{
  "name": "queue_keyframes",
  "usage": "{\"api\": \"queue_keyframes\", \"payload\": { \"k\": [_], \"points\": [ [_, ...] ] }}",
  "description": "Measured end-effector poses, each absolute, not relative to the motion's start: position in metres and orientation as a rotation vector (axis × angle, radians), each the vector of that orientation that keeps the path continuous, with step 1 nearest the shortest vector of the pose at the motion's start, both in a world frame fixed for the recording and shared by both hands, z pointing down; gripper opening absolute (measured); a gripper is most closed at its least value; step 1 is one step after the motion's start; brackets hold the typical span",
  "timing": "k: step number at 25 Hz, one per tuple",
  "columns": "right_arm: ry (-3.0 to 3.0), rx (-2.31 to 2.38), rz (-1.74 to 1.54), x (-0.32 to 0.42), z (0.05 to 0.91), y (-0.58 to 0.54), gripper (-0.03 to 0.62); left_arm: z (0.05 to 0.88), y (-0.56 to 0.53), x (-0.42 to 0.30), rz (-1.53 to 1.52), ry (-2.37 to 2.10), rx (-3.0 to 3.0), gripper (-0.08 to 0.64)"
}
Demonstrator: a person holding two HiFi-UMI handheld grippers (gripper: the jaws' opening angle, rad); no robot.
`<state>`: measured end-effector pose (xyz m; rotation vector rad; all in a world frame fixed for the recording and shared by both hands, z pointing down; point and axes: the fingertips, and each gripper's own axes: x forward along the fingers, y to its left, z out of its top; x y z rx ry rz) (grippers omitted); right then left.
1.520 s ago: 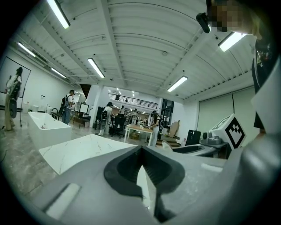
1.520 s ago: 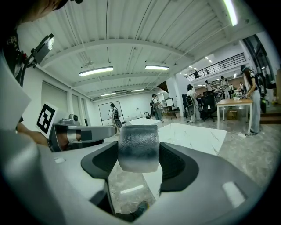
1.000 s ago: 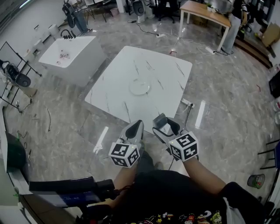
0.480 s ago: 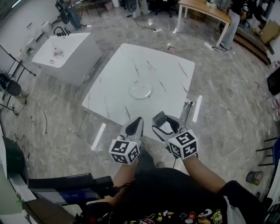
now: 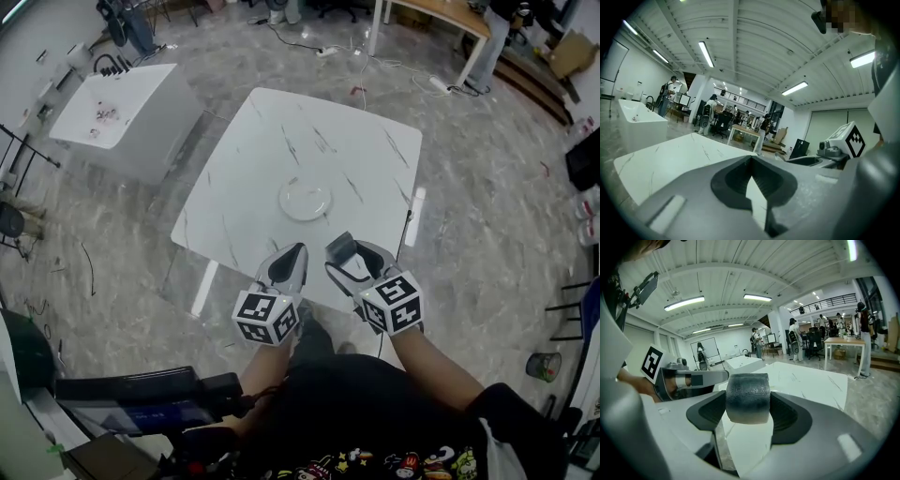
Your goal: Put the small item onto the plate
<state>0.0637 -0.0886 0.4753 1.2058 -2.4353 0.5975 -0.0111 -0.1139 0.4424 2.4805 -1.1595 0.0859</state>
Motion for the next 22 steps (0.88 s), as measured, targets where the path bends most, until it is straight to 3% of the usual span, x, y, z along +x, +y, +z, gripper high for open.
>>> {"api": "queue_keyframes", "payload": {
  "k": [22],
  "points": [
    [-2.344, 1.3, 0.594, 0.04, 0.487, -0.165, 0.321, 0.452, -0.197, -0.035, 0.121, -1.023, 2.527, 0.0]
  ]
}}
